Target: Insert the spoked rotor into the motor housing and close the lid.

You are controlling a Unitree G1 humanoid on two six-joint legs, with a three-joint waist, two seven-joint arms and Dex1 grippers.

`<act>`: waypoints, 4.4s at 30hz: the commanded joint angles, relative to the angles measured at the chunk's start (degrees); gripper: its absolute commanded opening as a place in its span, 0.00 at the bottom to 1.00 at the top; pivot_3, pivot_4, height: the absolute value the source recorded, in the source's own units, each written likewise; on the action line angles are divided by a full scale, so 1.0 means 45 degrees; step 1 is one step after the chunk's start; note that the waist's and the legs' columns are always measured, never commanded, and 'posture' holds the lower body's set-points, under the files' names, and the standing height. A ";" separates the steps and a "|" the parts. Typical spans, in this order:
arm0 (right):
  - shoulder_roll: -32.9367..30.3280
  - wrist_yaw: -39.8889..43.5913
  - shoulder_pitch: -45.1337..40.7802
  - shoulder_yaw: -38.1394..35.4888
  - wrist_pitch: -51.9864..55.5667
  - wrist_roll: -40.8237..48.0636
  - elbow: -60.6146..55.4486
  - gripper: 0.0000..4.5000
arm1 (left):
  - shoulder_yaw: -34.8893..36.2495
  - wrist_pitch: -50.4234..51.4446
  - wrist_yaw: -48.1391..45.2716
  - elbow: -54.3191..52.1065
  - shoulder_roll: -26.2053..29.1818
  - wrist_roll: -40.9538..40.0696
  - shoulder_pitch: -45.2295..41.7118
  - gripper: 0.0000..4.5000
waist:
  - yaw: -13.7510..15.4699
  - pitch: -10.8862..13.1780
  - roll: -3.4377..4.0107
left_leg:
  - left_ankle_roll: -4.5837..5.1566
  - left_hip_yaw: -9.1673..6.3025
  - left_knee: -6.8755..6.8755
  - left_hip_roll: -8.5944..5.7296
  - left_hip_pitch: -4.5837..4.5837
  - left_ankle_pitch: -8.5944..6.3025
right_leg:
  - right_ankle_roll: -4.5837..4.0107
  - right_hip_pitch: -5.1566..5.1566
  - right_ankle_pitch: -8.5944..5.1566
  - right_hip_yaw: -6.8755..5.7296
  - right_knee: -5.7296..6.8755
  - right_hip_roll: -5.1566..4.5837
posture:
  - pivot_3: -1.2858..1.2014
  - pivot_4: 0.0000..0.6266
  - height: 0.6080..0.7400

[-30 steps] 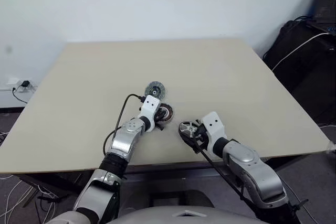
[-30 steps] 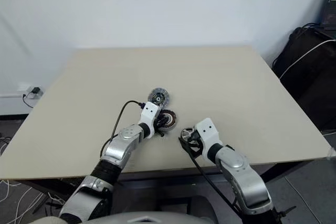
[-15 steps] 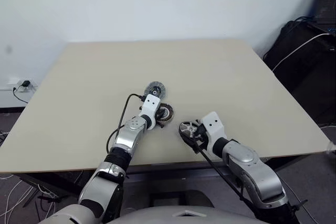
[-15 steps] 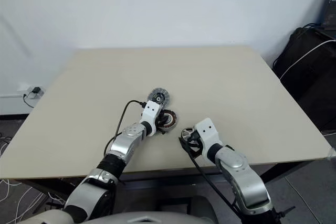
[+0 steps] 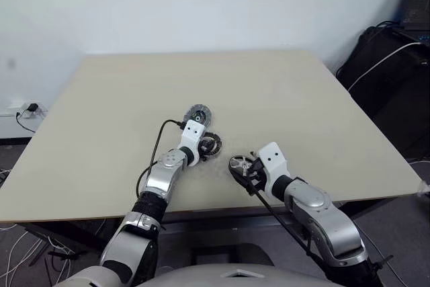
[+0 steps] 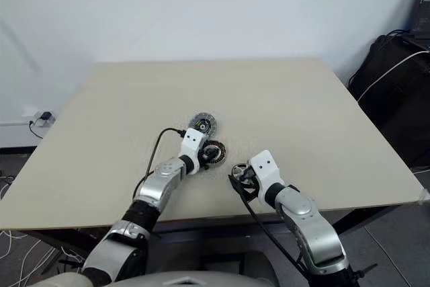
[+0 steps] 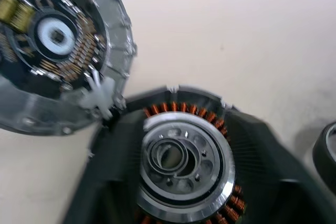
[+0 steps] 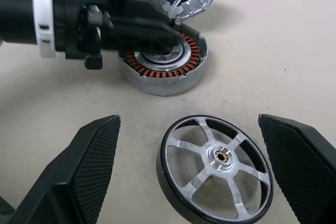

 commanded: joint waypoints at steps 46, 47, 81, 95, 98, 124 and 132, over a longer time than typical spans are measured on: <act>0.4967 -0.0444 -1.0420 0.2413 -0.1465 -0.3203 1.3418 0.01 | -0.0839 -0.2245 0.0270 -0.7887 0.1938 0.0552 0.8340 0.00 | -0.0594 -0.0050 0.0080 | -0.0029 0.0021 -0.0026 0.0007 0.0025 0.0050 | -0.0113 -0.0146 0.0026 0.0008 0.0194 0.0012 | 0.52 0.00 1.00; 0.5026 -0.0455 -1.0490 0.2381 -0.1576 -0.3232 1.3644 0.01 | -0.0851 -0.2218 0.0262 -0.7910 0.1936 0.0551 0.8339 0.00 | -0.0598 -0.0050 0.0080 | -0.0029 0.0020 -0.0027 0.0007 0.0025 0.0051 | -0.0113 -0.0146 0.0026 0.0008 0.0193 0.0013 | 0.52 0.00 1.00; 0.4296 0.1008 -0.9794 0.2760 -0.0785 -0.4236 1.2300 0.01 | -0.0969 -0.2243 -0.0065 -0.7266 0.1897 0.0461 0.7866 0.00 | -0.0706 -0.0057 0.0111 | -0.0037 0.0009 -0.0042 0.0006 0.0022 0.0055 | -0.0117 -0.0145 0.0025 0.0008 0.0195 0.0014 | 0.52 0.00 1.00; 0.4903 0.0124 -0.9676 0.2572 -0.1900 -0.4198 1.2897 0.01 | -0.0923 -0.2206 -0.0048 -0.7249 0.1939 0.0441 0.7858 0.00 | -0.0710 -0.0056 0.0111 | -0.0039 0.0008 -0.0042 0.0007 0.0022 0.0056 | -0.0117 -0.0146 0.0025 0.0007 0.0193 0.0014 | 0.52 0.00 1.00; 0.5005 0.0089 -0.9748 0.2566 -0.2131 -0.4201 1.3196 0.01 | -0.0904 -0.2208 -0.0022 -0.7269 0.1941 0.0437 0.7895 0.00 | -0.0713 -0.0056 0.0112 | -0.0039 0.0008 -0.0043 0.0007 0.0022 0.0056 | -0.0117 -0.0147 0.0025 0.0007 0.0193 0.0015 | 0.52 0.00 1.00; 0.5237 0.0614 -0.9565 0.1540 -0.5396 -0.3463 1.4407 0.01 | -0.0855 -0.2281 0.0091 -0.7364 0.1968 0.0448 0.8022 0.00 | -0.0726 -0.0053 0.0116 | -0.0040 0.0005 -0.0047 0.0007 0.0024 0.0056 | -0.0118 -0.0147 0.0024 0.0009 0.0193 0.0023 | 0.52 0.00 1.00; 0.4874 -0.0226 -0.9514 0.1361 -0.4831 -0.3857 1.3855 0.01 | -0.0917 -0.2221 -0.0051 -0.7305 0.2029 0.0438 0.7876 0.00 | -0.0716 -0.0052 0.0118 | -0.0041 0.0005 -0.0047 0.0009 0.0024 0.0057 | -0.0118 -0.0144 0.0024 0.0011 0.0194 0.0023 | 0.52 0.00 1.00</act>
